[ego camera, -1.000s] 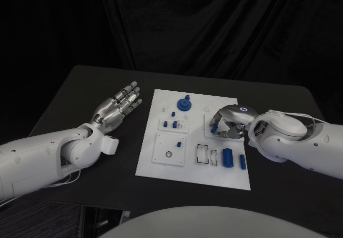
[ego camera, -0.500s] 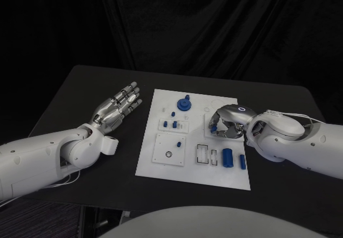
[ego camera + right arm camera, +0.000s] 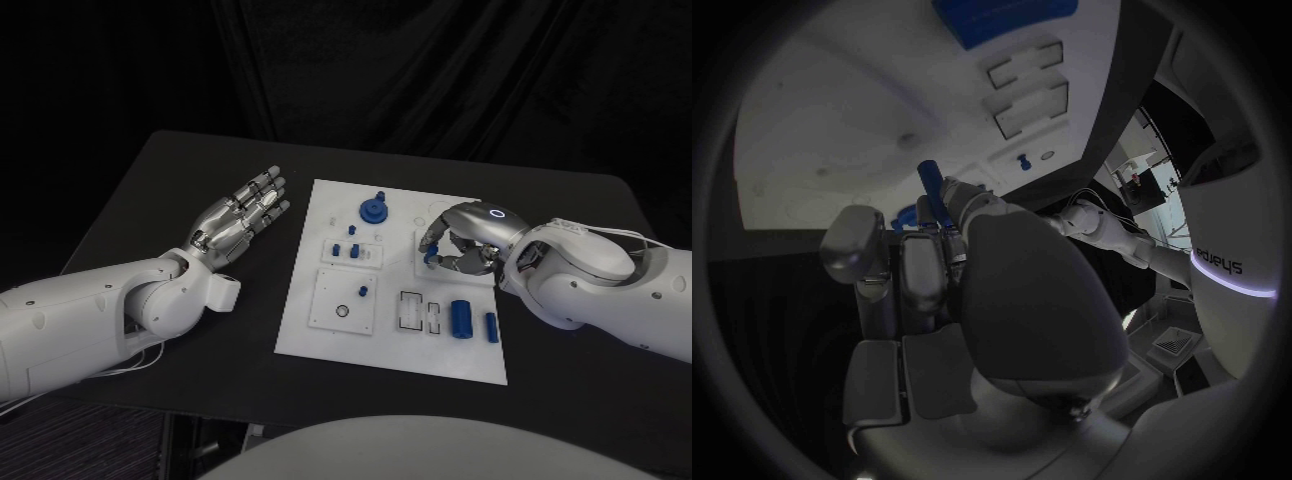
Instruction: Assemble the parts on the task board
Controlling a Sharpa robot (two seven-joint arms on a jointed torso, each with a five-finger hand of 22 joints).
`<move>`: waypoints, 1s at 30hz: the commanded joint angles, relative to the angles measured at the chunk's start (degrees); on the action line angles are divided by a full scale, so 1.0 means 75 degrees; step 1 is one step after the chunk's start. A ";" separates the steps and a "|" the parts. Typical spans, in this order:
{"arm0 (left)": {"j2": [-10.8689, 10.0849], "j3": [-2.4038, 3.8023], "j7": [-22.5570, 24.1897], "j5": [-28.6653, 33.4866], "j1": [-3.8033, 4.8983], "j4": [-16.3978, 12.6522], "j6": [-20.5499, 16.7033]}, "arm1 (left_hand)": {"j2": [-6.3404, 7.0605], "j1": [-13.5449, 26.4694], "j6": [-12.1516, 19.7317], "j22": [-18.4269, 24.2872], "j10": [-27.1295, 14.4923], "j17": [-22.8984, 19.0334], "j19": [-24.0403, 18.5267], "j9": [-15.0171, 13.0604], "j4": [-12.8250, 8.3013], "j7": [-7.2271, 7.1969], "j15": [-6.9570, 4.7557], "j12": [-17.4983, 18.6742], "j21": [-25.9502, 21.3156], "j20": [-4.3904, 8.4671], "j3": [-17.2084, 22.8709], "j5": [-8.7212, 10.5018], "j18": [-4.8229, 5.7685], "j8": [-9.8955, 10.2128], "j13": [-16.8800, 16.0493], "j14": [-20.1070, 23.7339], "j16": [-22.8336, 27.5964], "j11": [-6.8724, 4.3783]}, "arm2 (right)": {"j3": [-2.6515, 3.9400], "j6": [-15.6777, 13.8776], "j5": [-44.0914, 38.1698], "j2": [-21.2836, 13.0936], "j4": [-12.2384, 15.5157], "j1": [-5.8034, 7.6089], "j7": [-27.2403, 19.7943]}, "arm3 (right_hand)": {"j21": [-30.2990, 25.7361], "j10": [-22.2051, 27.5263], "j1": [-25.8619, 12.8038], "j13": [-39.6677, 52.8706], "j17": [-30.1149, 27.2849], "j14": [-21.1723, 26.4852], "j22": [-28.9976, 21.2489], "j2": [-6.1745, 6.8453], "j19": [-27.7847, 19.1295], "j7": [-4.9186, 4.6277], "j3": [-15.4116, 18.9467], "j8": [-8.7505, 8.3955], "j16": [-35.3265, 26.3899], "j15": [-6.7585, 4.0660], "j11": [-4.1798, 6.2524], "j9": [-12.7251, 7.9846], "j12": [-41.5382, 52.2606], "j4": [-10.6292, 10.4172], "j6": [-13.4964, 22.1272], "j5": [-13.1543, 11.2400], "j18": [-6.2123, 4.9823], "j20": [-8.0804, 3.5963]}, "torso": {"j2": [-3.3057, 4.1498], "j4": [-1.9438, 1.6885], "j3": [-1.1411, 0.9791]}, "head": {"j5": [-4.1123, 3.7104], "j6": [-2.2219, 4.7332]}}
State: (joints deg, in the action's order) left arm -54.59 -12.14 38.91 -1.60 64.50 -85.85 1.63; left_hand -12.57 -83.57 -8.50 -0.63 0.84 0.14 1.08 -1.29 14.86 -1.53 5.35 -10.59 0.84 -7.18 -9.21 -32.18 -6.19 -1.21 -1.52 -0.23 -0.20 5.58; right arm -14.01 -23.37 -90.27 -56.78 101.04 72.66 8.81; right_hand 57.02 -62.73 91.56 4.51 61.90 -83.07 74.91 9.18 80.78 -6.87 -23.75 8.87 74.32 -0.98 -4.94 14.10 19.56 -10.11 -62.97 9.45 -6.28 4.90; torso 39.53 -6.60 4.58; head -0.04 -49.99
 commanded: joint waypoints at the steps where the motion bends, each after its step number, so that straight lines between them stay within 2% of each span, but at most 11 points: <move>1: 0.0013 0.0006 0.0984 0.0012 -0.0010 -0.0009 0.0156 | 0.0002 -0.0092 -0.0019 -0.0011 0.0010 0.0006 -0.0006 -0.0011 -0.0002 0.0055 0.0053 -0.0050 0.0049 -0.0049 0.0061 -0.0024 0.0049 -0.0040 -0.0008 0.0017 -0.0046 0.0064 | 0.0017 -0.0317 -0.0020 -0.0064 0.0251 0.0183 0.0008 | -0.0016 -0.0348 0.0050 0.0077 -0.0007 0.0011 0.0925 0.0030 -0.0004 0.0013 -0.0070 0.0014 -0.0035 -0.0064 0.0254 0.0023 -0.0044 0.0008 -0.0065 -0.0058 0.0016 -0.0059 | -0.0003 0.0001 -0.0001 | 0.0012 -0.0001; 5: 0.0043 0.0006 0.0963 0.0013 -0.0010 0.0006 0.0184 | -0.0002 -0.0099 -0.0033 -0.0013 0.0009 0.0007 -0.0003 -0.0013 -0.0008 0.0087 0.0073 -0.0052 0.0052 -0.0069 0.0079 -0.0024 0.0049 -0.0042 -0.0008 0.0016 -0.0049 0.0067 | 0.0018 -0.0256 -0.0150 -0.0088 0.0635 0.0369 -0.0028 | -0.0036 -0.0390 0.0008 0.0083 -0.0022 0.0014 0.0920 0.0040 -0.0012 0.0019 -0.0101 0.0013 -0.0050 -0.0069 0.0261 0.0056 -0.0080 0.0011 -0.0076 -0.0141 0.0013 -0.0063 | 0.0001 -0.0010 -0.0001 | 0.0004 -0.0001; 8: 0.0059 0.0006 0.0957 0.0013 -0.0011 0.0008 0.0196 | -0.0009 -0.0106 -0.0046 -0.0016 0.0009 0.0009 0.0003 -0.0014 -0.0013 0.0114 0.0087 -0.0059 0.0059 -0.0089 0.0097 -0.0025 0.0046 -0.0045 -0.0009 0.0015 -0.0055 0.0069 | 0.0014 -0.0184 -0.0268 -0.0009 0.0839 0.0420 -0.0092 | -0.0088 -0.0401 -0.0011 0.0085 -0.0067 0.0030 0.0908 0.0051 -0.0029 0.0020 -0.0105 0.0011 -0.0080 -0.0069 0.0263 0.0066 -0.0093 0.0010 -0.0076 -0.0164 0.0004 -0.0064 | 0.0001 -0.0014 0.0001 | 0.0017 -0.0001; 10: 0.0067 0.0006 0.0968 0.0012 -0.0011 0.0018 0.0199 | -0.0011 -0.0108 -0.0051 -0.0016 0.0009 0.0010 0.0004 -0.0015 -0.0015 0.0122 0.0091 -0.0061 0.0059 -0.0097 0.0104 -0.0024 0.0044 -0.0046 -0.0009 0.0014 -0.0057 0.0070 | 0.0005 -0.0096 -0.0431 0.0183 0.0944 0.0412 -0.0173 | -0.0057 -0.0416 -0.0021 0.0088 -0.0053 0.0029 0.0915 0.0058 -0.0023 0.0022 -0.0112 0.0005 -0.0076 -0.0070 0.0265 0.0074 -0.0102 0.0013 -0.0070 -0.0184 0.0011 -0.0065 | 0.0001 -0.0018 0.0010 | 0.0070 -0.0001; 11: 0.0070 0.0006 0.0974 0.0012 -0.0011 0.0023 0.0194 | -0.0015 -0.0111 -0.0055 -0.0019 0.0009 0.0009 0.0008 -0.0016 -0.0017 0.0128 0.0097 -0.0060 0.0063 -0.0107 0.0112 -0.0026 0.0042 -0.0047 -0.0009 0.0014 -0.0057 0.0071 | 0.0001 -0.0056 -0.0496 0.0287 0.0959 0.0386 -0.0214 | -0.0056 -0.0424 -0.0028 0.0089 -0.0059 0.0031 0.0915 0.0062 -0.0024 0.0021 -0.0114 0.0000 -0.0081 -0.0071 0.0267 0.0076 -0.0105 0.0014 -0.0062 -0.0190 0.0011 -0.0065 | 0.0000 -0.0022 0.0014 | 0.0097 -0.0001; 14: 0.0077 0.0006 0.0988 0.0012 -0.0012 0.0027 0.0184 | -0.0015 -0.0120 -0.0083 -0.0035 0.0009 0.0016 0.0041 -0.0018 -0.0028 0.0156 0.0191 -0.0081 0.0095 -0.0317 0.0176 -0.0031 -0.0047 -0.0052 -0.0011 0.0009 -0.0079 0.0065 | -0.0004 0.0040 -0.0666 0.0592 0.0941 0.0260 -0.0339 | -0.0059 -0.0438 -0.0034 0.0092 -0.0058 0.0032 0.0915 0.0069 -0.0026 0.0020 -0.0121 -0.0014 -0.0083 -0.0072 0.0268 0.0080 -0.0114 0.0019 -0.0041 -0.0195 0.0011 -0.0066 | -0.0005 -0.0020 0.0022 | 0.0145 -0.0001; 18: 0.0099 0.0006 0.1004 0.0012 -0.0012 0.0023 0.0187 | -0.0013 -0.0120 -0.0096 -0.0035 0.0010 0.0016 0.0042 -0.0020 -0.0028 0.0159 0.0193 -0.0095 0.0095 -0.0342 0.0185 -0.0031 -0.0066 -0.0054 -0.0013 0.0009 -0.0081 0.0071 | -0.0005 0.0134 -0.0819 0.1100 0.0785 0.0054 -0.0541 | -0.0057 -0.0455 -0.0036 0.0097 -0.0062 0.0035 0.0916 0.0075 -0.0029 0.0014 -0.0146 -0.0048 -0.0091 -0.0074 0.0267 0.0088 -0.0141 0.0039 0.0011 -0.0194 0.0012 -0.0068 | -0.0009 -0.0020 0.0022 | 0.0213 -0.0001; 21: 0.0108 0.0006 0.1010 0.0012 -0.0013 0.0028 0.0189 | -0.0015 -0.0121 -0.0097 -0.0035 0.0012 0.0016 0.0042 -0.0020 -0.0029 0.0165 0.0186 -0.0099 0.0095 -0.0346 0.0193 -0.0031 -0.0080 -0.0054 -0.0013 0.0009 -0.0081 0.0080 | -0.0005 0.0184 -0.0865 0.1455 0.0629 -0.0080 -0.0688 | -0.0043 -0.0458 -0.0036 0.0098 -0.0049 0.0032 0.0920 0.0078 -0.0026 0.0012 -0.0151 -0.0056 -0.0084 -0.0073 0.0266 0.0090 -0.0148 0.0045 0.0022 -0.0194 0.0015 -0.0068 | -0.0001 -0.0023 0.0012 | 0.0213 -0.0001; 26: 0.0119 0.0006 0.1018 0.0012 -0.0015 0.0034 0.0195 | -0.0016 -0.0122 -0.0097 -0.0035 0.0012 0.0016 0.0041 -0.0020 -0.0030 0.0166 0.0185 -0.0100 0.0095 -0.0347 0.0196 -0.0031 -0.0083 -0.0054 -0.0014 0.0009 -0.0080 0.0082 | -0.0005 0.0274 -0.1033 0.1914 0.0362 -0.0261 -0.0872 | -0.0035 -0.0489 -0.0018 0.0108 -0.0040 0.0027 0.0923 0.0076 -0.0024 0.0004 -0.0184 -0.0089 -0.0082 -0.0074 0.0267 0.0101 -0.0167 0.0086 0.0071 -0.0163 0.0017 -0.0070 | -0.0015 0.0002 -0.0003 | 0.0225 -0.0001; 28: 0.0135 0.0006 0.1019 0.0012 -0.0017 0.0044 0.0202 | -0.0020 -0.0124 -0.0098 -0.0035 0.0012 0.0016 0.0041 -0.0020 -0.0031 0.0170 0.0178 -0.0104 0.0095 -0.0349 0.0204 -0.0031 -0.0095 -0.0054 -0.0014 0.0010 -0.0080 0.0089 | -0.0004 0.0366 -0.1115 0.2066 0.0242 -0.0328 -0.0906 | -0.0046 -0.0508 -0.0015 0.0116 -0.0044 0.0028 0.0921 0.0078 -0.0028 -0.0002 -0.0198 -0.0106 -0.0086 -0.0074 0.0266 0.0108 -0.0174 0.0107 0.0095 -0.0140 0.0015 -0.0071 | -0.0016 -0.0007 0.0003 | 0.0219 -0.0001; 30: 0.0149 0.0006 0.1015 0.0012 -0.0019 0.0055 0.0211 | -0.0028 -0.0127 -0.0095 -0.0035 0.0012 0.0015 0.0042 -0.0019 -0.0032 0.0174 0.0174 -0.0101 0.0095 -0.0353 0.0216 -0.0034 -0.0106 -0.0054 -0.0013 0.0010 -0.0078 0.0096 | -0.0004 0.0439 -0.1159 0.2163 0.0149 -0.0386 -0.0926 | -0.0037 -0.0526 -0.0016 0.0122 -0.0045 0.0029 0.0924 0.0081 -0.0026 -0.0005 -0.0202 -0.0116 -0.0089 -0.0074 0.0266 0.0111 -0.0175 0.0118 0.0111 -0.0134 0.0017 -0.0071 | -0.0006 -0.0037 0.0007 | 0.0191 -0.0001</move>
State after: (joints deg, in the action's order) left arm -53.58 -12.14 38.91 -1.59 64.45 -85.43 2.36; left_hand -12.61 -84.06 -9.22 -0.84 0.84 0.17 1.38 -1.34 14.70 -0.82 6.26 -11.09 1.35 -9.32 -7.94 -32.18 -6.17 -1.42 -1.56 -0.13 -0.42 5.98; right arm -14.07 -21.79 -96.62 -40.71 102.51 70.05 3.68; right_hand 56.52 -63.51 91.29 4.56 61.63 -82.86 74.90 9.45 80.57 -6.96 -25.09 8.32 73.91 -1.18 -5.71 14.88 18.26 -9.41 -62.46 8.10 -6.29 4.70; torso 39.45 -6.70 4.63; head 1.58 -49.99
